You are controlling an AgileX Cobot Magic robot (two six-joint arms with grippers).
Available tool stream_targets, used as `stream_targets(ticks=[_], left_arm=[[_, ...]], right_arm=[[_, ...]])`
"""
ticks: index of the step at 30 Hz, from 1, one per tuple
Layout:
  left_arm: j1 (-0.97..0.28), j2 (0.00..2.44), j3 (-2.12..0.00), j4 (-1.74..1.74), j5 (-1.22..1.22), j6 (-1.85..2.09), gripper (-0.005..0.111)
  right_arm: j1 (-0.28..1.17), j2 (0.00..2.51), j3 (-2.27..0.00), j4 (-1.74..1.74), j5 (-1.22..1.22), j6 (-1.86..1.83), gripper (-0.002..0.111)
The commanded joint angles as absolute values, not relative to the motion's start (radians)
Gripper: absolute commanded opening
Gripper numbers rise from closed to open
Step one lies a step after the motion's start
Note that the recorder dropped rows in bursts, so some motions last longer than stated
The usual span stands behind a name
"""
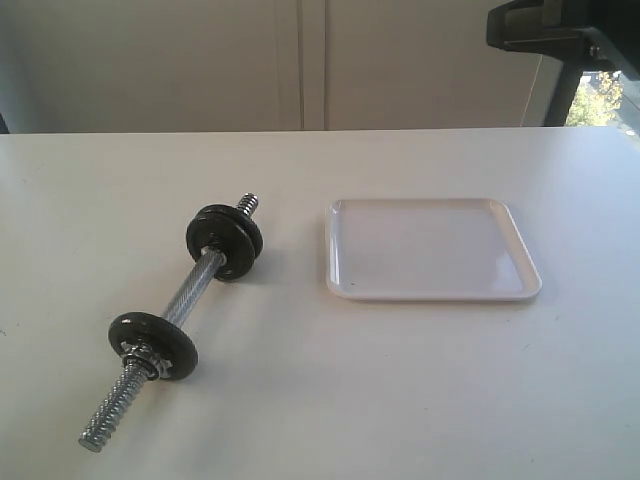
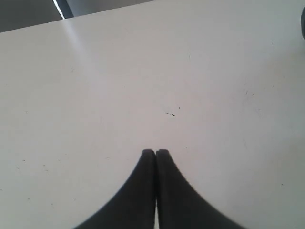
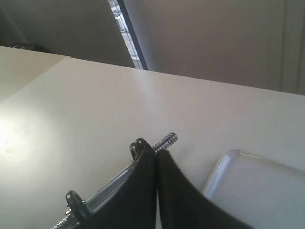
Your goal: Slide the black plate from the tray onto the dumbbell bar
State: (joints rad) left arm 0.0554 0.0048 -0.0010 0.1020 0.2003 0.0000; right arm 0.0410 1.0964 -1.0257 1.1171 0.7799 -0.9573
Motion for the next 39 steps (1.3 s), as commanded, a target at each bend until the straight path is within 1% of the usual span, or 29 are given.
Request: stream_targets(ticks=[1,3,10,16,23,39], left_arm=[[0.058,0.0,0.0,0.041,0.206,0.0,0.0],[0.058,0.0,0.0,-0.021,0.206,0.0,0.0],[0.06,0.0,0.0,-0.028,0.217,0.0,0.0],[0.086,0.0,0.0,-0.03,0.217,-0.139,0.0],[0.087,0.0,0.0,-0.03,0.217,-0.019,0.0],[0.087,0.0,0.0,-0.03,0.211,-0.018,0.0]], right_arm=[[0.038,1.09,-1.022,1.123,0.779,-0.955,0.0],[0.038,1.09,-1.022,1.123,0.779,-0.955,0.0],[0.038,1.09,-1.022,1.123,0.779,-0.955,0.0],[0.038,1.09,-1.022,1.123,0.779,-0.957,0.0],[0.038,1.09,-1.022,1.123,0.779,-0.945,0.0],[0.038,1.09,-1.022,1.123,0.779,-0.945,0.0]])
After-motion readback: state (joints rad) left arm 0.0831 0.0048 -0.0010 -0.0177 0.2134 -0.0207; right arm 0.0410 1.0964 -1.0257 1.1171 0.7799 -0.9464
